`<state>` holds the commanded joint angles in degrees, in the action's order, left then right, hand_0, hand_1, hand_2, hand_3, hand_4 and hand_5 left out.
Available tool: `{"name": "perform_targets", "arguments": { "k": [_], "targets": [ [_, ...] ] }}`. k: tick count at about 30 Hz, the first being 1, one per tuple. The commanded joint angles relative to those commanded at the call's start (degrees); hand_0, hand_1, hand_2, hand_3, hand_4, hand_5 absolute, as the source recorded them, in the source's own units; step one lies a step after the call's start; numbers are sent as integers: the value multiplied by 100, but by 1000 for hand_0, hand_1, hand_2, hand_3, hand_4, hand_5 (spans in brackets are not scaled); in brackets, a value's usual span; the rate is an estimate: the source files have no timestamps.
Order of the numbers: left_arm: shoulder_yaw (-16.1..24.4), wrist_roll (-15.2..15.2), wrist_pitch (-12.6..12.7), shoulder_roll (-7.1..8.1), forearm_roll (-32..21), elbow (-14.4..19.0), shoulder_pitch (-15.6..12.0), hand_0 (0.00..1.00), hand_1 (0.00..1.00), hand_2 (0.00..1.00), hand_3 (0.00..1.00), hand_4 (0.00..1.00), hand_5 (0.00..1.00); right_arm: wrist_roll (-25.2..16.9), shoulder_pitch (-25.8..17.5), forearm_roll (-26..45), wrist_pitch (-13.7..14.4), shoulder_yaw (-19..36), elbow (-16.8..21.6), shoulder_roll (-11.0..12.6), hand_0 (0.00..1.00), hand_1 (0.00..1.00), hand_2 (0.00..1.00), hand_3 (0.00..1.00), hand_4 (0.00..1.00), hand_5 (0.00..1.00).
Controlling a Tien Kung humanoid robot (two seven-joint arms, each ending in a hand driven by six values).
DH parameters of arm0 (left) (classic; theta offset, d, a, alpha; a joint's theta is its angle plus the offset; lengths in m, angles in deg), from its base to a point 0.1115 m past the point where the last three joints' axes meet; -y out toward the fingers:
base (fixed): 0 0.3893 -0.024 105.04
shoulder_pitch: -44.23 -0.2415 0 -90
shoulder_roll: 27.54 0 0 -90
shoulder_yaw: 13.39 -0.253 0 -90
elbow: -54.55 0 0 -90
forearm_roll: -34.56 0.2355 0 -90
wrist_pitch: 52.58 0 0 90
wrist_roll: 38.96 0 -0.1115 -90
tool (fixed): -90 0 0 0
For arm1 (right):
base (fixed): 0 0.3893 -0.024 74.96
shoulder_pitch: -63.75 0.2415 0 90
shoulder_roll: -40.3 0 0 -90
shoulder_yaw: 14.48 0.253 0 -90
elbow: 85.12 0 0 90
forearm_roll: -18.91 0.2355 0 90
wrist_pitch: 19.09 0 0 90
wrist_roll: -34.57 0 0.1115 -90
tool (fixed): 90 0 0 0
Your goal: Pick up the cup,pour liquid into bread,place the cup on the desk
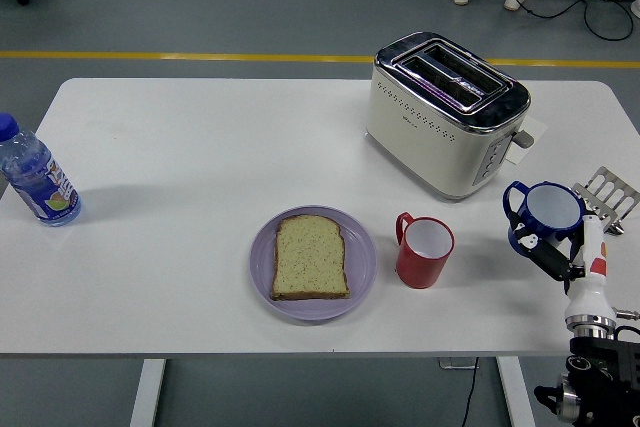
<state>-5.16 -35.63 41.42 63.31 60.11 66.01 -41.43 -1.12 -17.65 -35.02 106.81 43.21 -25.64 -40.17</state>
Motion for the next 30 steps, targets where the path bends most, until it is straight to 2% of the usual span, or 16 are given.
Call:
{"name": "perform_targets", "arguments": {
  "k": [2,3,8,9,14,15,30],
  "targets": [
    [3,0,-1,-2,-1,2,5,636,646,659,558,325,835,-20,53,-8,-20,-40,-175,-44,564,468,560,643,694,2],
    [4,0,-1,-3,-1,3,6,636,646,658,558,324,836,-28,68,-11,-26,-56,-230,-58,565,469,560,695,717,2],
    [4,2,-1,-1,-14,1,-2,636,646,658,558,324,836,-129,127,86,-75,-214,-483,-128,565,469,560,695,717,2],
    [4,1,0,-2,-15,-1,-6,636,646,659,558,324,836,-130,141,88,-91,-253,-532,-139,568,478,566,758,741,8],
    [-1,0,0,0,-12,-1,-2,636,646,659,558,324,836,-130,190,200,-112,-372,-641,-169,568,478,566,758,741,8],
    [-4,0,0,0,-14,-2,-1,636,646,657,557,324,837,-130,206,224,-108,-403,-663,-174,592,496,584,805,771,45],
    [-27,1,-3,-12,-23,0,-42,634,646,655,556,324,837,-113,233,244,-113,-579,-934,-229,635,520,621,844,818,89]
  ]
}}
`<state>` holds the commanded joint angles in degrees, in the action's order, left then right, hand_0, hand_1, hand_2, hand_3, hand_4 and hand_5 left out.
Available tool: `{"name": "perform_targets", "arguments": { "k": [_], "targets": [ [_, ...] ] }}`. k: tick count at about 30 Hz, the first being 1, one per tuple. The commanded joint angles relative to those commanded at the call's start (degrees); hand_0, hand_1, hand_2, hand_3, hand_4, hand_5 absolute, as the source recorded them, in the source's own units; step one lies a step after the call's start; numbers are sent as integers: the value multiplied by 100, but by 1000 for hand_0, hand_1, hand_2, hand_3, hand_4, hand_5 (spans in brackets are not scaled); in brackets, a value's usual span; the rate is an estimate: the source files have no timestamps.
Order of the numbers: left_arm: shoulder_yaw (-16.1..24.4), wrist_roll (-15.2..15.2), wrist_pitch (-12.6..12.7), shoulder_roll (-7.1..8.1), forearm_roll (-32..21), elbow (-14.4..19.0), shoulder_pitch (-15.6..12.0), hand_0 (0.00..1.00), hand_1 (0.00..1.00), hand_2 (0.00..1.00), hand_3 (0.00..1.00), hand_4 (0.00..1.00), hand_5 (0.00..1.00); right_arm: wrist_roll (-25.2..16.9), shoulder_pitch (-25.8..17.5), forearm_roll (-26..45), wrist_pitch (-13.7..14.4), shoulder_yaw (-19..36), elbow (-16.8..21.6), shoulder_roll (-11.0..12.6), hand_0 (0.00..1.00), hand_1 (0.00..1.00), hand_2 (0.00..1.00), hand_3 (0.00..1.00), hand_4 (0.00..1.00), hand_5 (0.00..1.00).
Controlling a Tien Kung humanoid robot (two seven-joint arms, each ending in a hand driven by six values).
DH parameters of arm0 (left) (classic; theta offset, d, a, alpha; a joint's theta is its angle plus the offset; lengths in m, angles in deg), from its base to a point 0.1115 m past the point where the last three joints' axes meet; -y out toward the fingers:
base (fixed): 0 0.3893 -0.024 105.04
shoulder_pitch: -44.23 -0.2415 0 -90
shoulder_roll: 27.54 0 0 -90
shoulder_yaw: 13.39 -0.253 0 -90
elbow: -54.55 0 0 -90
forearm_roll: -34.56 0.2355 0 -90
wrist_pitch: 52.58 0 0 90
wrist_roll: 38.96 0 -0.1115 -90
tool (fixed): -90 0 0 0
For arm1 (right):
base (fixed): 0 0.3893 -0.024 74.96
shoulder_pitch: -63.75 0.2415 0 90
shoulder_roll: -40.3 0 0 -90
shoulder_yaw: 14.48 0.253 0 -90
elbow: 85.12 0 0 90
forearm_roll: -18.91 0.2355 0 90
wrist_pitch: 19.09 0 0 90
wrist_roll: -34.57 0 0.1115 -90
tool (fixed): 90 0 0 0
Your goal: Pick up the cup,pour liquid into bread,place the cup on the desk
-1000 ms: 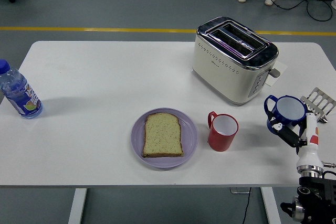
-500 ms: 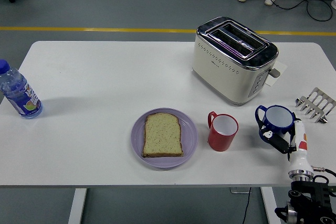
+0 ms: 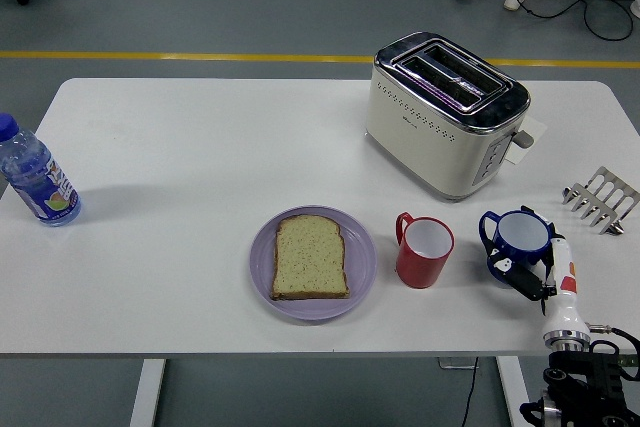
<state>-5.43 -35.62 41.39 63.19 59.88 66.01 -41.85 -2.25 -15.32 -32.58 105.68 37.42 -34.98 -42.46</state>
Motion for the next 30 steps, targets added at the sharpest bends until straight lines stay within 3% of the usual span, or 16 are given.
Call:
{"name": "perform_targets", "arguments": {
  "k": [2,3,20,21,30],
  "targets": [
    [-1,-1,1,1,1,0,-6,634,646,655,556,324,837,61,-5,-45,-9,-11,-7,-1,635,520,621,844,818,89],
    [-7,0,0,1,-5,-1,-9,634,646,655,556,325,836,80,-6,-63,-9,-15,-8,0,678,543,668,910,914,172],
    [-6,0,-1,1,3,0,-1,634,646,656,556,325,836,266,1,-173,148,-5,-26,-17,740,563,697,937,923,165],
    [-2,0,0,1,6,0,0,634,646,655,556,327,837,270,2,-176,149,-4,-25,-18,765,577,744,970,931,153],
    [9,2,-1,2,9,0,25,634,647,655,555,325,837,291,-28,-353,175,161,101,-31,795,602,788,996,923,141]
  ]
}}
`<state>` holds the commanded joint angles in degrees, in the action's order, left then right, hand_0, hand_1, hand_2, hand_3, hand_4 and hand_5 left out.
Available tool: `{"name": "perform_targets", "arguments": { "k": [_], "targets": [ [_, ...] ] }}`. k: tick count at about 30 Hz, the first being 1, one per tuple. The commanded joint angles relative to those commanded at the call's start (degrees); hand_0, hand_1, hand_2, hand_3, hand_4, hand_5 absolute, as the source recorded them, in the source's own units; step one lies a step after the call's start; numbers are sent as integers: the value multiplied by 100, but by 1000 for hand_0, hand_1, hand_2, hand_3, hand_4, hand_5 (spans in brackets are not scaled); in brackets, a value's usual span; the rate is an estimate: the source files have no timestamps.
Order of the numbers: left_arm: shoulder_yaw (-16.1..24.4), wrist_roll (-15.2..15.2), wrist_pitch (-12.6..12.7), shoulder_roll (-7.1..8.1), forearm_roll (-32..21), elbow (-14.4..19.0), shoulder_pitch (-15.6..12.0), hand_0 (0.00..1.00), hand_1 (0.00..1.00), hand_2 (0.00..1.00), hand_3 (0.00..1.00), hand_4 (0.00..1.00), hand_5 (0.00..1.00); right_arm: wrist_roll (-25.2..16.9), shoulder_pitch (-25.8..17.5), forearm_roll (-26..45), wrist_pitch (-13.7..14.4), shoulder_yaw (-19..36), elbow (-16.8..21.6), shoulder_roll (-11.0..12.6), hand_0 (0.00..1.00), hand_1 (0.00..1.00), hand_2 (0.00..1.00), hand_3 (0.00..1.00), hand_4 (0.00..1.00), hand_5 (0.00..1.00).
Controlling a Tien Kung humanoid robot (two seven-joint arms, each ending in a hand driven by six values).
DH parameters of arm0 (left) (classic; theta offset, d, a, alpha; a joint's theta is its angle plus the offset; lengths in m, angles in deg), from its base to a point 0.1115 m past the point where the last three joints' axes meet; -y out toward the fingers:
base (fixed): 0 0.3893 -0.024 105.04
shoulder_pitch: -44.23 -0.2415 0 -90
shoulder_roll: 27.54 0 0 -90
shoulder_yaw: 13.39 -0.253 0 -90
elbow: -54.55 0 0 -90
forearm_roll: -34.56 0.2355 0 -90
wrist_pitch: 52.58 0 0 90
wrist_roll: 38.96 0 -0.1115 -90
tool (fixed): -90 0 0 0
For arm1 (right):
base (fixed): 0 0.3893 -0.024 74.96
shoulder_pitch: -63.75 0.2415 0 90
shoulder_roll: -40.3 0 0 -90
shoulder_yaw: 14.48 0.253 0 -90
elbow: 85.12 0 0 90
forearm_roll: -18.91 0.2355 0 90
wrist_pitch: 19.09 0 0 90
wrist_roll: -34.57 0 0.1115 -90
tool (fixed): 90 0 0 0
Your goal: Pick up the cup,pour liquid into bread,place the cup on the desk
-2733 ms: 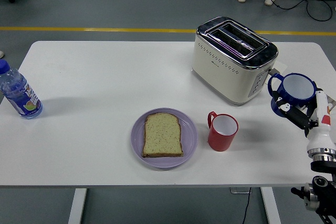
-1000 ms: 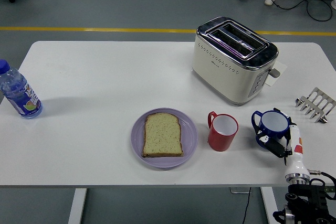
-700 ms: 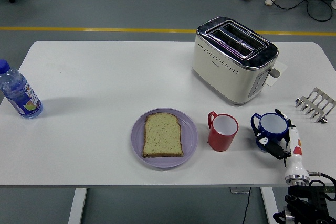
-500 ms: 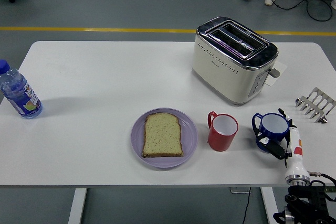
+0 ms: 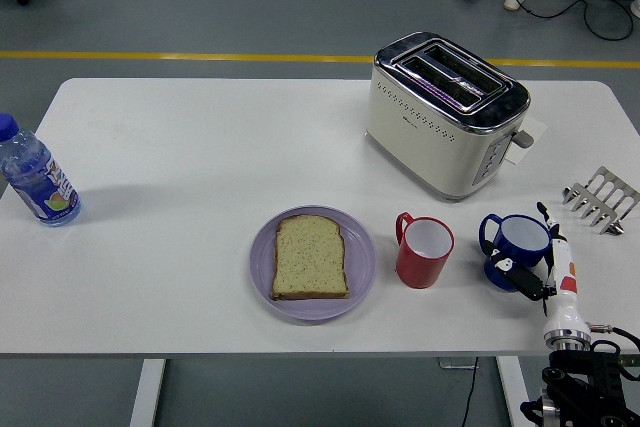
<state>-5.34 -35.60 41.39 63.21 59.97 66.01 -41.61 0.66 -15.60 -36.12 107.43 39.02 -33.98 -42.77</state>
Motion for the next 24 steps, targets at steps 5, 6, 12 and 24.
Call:
{"name": "perform_targets", "arguments": {
  "k": [5,6,12,24],
  "targets": [
    [7,0,0,1,13,0,13,634,646,657,556,327,839,3,-46,-114,19,64,125,-6,798,606,792,991,922,138],
    [3,0,-1,1,12,-1,16,634,646,657,556,327,839,-3,-51,-130,26,75,145,-7,798,606,792,991,922,138],
    [7,-1,0,4,21,0,30,636,646,658,555,326,837,-22,-70,-143,31,138,173,-11,811,607,794,993,921,137],
    [15,0,1,3,28,-1,37,636,647,658,557,326,838,36,-75,-224,-26,108,135,-5,828,617,803,998,923,115]
  ]
}}
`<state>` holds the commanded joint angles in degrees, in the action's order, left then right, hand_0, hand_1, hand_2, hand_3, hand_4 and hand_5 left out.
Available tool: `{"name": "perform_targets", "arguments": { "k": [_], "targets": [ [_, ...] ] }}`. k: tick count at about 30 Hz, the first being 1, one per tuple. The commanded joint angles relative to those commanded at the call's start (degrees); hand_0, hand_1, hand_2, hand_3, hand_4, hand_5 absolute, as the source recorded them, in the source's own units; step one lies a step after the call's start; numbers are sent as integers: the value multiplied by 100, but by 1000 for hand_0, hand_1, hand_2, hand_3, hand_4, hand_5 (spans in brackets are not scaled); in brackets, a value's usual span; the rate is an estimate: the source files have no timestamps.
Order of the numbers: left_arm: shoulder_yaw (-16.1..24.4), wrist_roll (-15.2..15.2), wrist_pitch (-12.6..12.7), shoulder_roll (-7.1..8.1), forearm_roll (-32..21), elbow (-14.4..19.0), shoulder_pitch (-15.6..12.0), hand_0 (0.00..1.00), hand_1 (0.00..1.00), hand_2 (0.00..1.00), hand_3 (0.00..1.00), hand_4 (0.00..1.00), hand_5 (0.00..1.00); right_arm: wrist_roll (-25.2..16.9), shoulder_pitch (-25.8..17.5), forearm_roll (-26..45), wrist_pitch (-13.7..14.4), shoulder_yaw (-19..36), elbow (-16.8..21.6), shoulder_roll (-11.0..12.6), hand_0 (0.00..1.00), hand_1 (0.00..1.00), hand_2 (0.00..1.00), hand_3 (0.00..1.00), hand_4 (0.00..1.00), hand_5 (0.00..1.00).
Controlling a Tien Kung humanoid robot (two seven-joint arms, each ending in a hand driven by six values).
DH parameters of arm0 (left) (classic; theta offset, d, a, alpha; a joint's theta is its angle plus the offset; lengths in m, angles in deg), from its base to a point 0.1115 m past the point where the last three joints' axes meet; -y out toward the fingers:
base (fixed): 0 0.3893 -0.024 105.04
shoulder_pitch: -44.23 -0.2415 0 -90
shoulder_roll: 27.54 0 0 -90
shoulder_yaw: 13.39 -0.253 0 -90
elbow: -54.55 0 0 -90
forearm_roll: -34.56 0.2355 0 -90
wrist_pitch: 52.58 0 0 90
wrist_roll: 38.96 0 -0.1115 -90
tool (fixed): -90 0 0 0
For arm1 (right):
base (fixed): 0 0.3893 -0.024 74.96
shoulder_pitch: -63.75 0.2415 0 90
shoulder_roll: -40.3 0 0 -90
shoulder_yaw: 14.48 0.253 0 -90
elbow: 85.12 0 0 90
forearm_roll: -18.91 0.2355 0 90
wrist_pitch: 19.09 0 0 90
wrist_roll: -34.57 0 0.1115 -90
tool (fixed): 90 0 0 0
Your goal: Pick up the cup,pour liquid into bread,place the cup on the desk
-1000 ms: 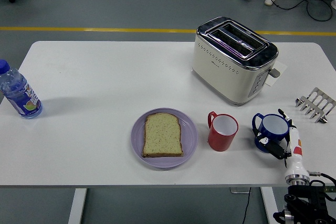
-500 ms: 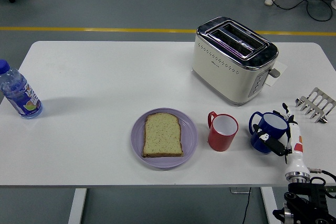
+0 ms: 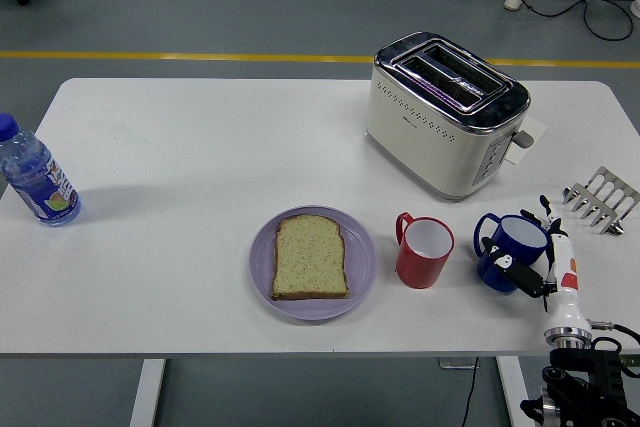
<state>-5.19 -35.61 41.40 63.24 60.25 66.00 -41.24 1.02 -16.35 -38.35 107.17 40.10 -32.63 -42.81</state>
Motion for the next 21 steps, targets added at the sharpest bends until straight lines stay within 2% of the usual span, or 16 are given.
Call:
{"name": "perform_targets", "arguments": {
  "k": [4,21],
  "targets": [
    [-1,-1,-1,-2,4,2,4,638,649,660,559,326,837,-6,-2,-48,5,-4,-12,2,834,623,806,998,923,113],
    [-73,0,0,-16,-18,3,-31,639,651,661,561,326,835,-28,-333,-441,72,351,741,52,844,634,814,998,921,107]
  ]
}}
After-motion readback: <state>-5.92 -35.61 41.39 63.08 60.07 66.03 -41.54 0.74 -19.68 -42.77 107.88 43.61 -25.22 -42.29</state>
